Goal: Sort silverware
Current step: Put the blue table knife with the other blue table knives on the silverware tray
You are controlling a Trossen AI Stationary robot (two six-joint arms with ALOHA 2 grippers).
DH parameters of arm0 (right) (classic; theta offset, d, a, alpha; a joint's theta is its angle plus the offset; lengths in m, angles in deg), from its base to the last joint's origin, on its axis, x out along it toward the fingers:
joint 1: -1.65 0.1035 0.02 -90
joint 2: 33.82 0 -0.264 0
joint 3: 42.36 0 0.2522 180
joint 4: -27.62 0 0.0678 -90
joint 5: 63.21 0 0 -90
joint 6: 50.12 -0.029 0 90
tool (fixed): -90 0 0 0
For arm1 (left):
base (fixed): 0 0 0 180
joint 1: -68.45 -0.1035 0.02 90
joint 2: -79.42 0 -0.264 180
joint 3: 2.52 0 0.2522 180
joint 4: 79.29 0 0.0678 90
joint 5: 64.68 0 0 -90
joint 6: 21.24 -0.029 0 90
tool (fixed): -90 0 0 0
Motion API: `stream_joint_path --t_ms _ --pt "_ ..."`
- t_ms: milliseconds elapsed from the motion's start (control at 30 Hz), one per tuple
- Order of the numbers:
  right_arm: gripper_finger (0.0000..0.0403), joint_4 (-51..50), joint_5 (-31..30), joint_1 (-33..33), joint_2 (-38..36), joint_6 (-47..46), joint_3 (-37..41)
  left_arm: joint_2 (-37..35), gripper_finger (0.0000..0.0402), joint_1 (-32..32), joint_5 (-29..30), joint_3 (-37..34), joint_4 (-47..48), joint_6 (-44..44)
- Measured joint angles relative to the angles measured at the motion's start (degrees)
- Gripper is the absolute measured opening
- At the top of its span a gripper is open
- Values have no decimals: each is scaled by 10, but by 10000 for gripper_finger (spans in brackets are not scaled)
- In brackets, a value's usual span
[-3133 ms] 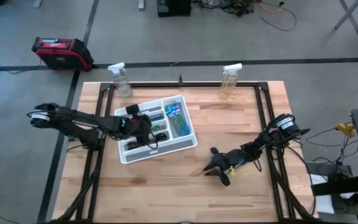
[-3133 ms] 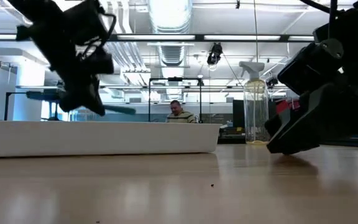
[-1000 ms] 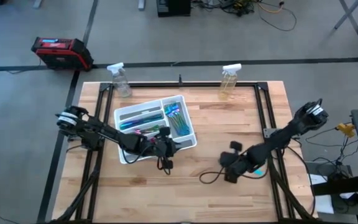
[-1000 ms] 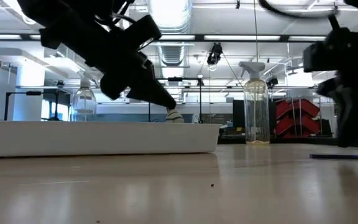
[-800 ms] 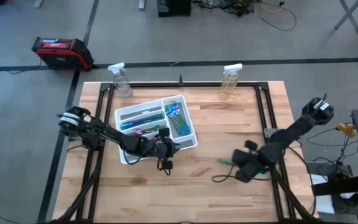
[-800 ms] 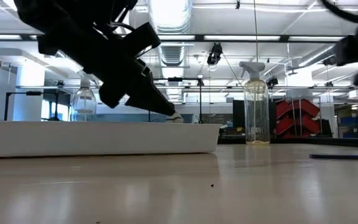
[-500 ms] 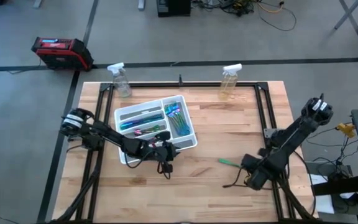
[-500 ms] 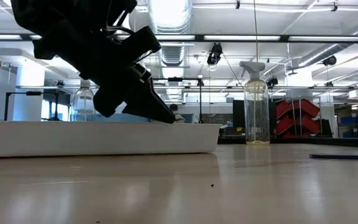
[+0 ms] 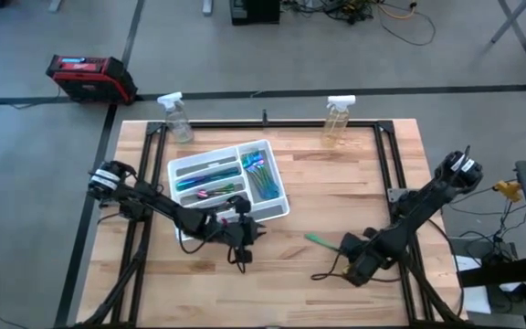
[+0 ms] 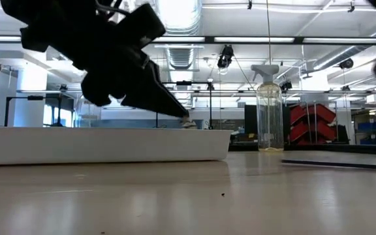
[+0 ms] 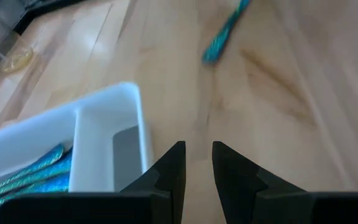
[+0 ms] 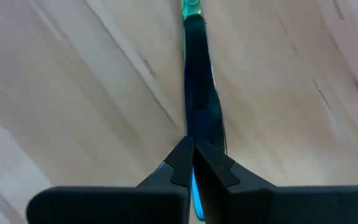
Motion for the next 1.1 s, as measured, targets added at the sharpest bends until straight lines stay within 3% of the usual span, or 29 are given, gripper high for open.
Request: stream_joint_path --t_ms 200,333,433,633,767,933,1100 --pt "0 178 -33 -64 7 115 -2 2 64 8 -1 5 0 3" --pt "0 335 -25 -103 28 274 -2 2 64 12 -14 5 1 7" --pt "0 331 -7 -114 32 348 -14 3 64 15 -48 3 3 15" --pt "0 195 -21 -116 34 331 -17 23 63 17 -79 3 4 31" --pt "0 194 -3 -113 62 338 -18 32 55 17 -79 3 4 40" --pt "0 337 34 -135 118 433 -18 28 44 17 -78 3 4 42" --pt "0 492 76 -166 150 607 -17 26 37 17 -93 17 36 44"
